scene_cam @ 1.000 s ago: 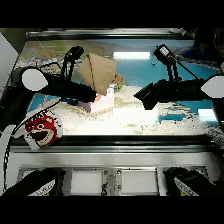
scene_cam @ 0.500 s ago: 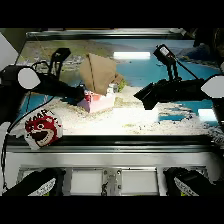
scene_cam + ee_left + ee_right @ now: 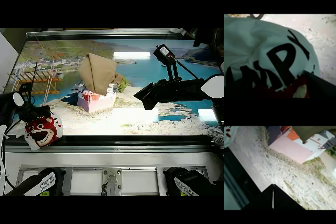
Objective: Fold the clothes and pants, and hang the long-sleeved shirts on hangers.
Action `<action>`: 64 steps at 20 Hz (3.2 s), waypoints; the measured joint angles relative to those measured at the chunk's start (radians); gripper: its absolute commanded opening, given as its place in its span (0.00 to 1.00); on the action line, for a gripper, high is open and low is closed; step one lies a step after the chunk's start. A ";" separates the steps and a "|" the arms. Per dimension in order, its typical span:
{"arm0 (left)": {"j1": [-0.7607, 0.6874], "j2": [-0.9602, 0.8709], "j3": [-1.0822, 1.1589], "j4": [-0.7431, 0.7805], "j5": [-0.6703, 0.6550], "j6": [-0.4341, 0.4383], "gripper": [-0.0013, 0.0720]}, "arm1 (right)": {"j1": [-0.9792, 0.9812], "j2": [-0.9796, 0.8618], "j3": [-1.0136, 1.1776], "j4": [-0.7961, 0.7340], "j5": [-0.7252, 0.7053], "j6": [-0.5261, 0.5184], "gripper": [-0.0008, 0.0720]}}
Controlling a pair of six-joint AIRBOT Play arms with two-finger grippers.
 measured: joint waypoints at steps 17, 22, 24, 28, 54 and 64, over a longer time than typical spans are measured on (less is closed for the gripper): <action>-0.316 0.611 0.225 -0.097 -0.306 0.006 0.05 | 0.000 -0.003 0.000 0.058 0.000 0.000 0.05; -0.681 0.632 0.264 -0.140 -0.258 -0.127 0.05 | -0.027 0.006 0.002 0.080 -0.046 -0.002 0.04; -0.822 0.562 0.269 -0.146 -0.212 -0.155 0.05 | -0.064 0.018 0.002 0.006 -0.084 0.070 0.04; -0.989 0.344 0.272 -0.156 -0.042 -0.173 0.06 | -0.162 0.035 0.003 -0.199 -0.125 0.264 0.04; -0.558 -0.510 0.347 -0.890 0.205 0.143 1.00 | -0.219 -0.448 -0.342 -0.081 -0.180 0.341 0.85; -0.569 -0.742 0.596 -0.909 0.183 0.092 0.04 | -0.194 -0.476 -0.347 -0.067 -0.207 0.327 0.04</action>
